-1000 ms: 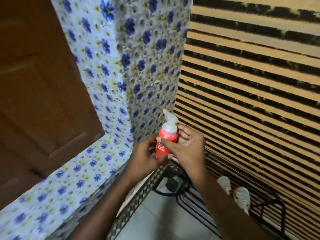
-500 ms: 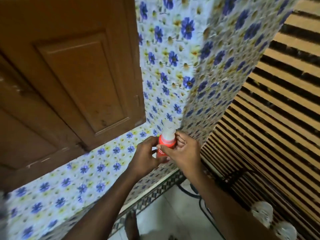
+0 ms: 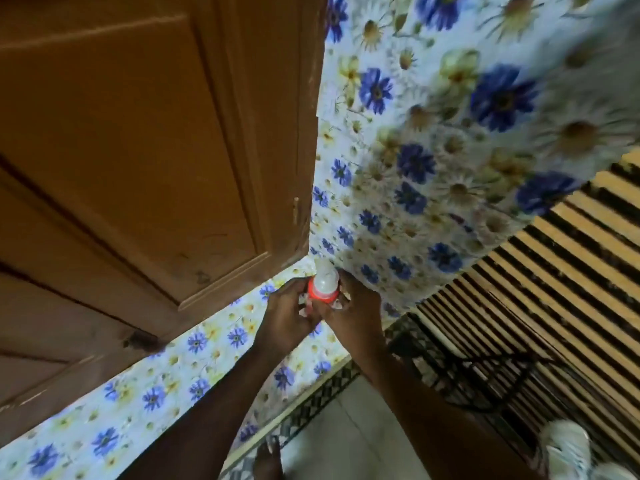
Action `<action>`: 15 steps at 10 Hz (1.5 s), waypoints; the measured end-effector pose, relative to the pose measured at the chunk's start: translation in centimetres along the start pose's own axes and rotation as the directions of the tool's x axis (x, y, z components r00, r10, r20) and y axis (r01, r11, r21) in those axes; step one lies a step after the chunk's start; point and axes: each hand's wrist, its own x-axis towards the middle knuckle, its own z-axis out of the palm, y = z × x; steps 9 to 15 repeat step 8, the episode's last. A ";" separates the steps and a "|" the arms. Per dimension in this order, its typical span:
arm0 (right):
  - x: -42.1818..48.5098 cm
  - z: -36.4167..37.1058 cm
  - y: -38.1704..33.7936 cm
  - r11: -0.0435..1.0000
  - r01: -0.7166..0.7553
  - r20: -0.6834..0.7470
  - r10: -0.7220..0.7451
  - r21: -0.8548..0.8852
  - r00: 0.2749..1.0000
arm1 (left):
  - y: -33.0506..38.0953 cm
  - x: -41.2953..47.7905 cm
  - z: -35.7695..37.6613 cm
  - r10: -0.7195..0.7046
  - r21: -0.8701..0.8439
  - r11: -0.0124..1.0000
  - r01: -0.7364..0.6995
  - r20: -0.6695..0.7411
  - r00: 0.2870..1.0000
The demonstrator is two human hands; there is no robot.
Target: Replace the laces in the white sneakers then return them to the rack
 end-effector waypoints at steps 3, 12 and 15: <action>2.4 5.5 3.5 0.994 -0.105 0.084 0.103 0.023 0.991 | -4.6 5.0 2.4 -0.152 0.047 0.988 0.149 0.076 0.985; 1.1 6.3 3.7 0.967 -0.256 0.076 0.256 -0.012 0.964 | -6.2 4.8 3.8 -0.237 0.042 0.971 0.235 0.034 0.971; 1.1 6.3 3.7 0.967 -0.256 0.076 0.256 -0.012 0.964 | -6.2 4.8 3.8 -0.237 0.042 0.971 0.235 0.034 0.971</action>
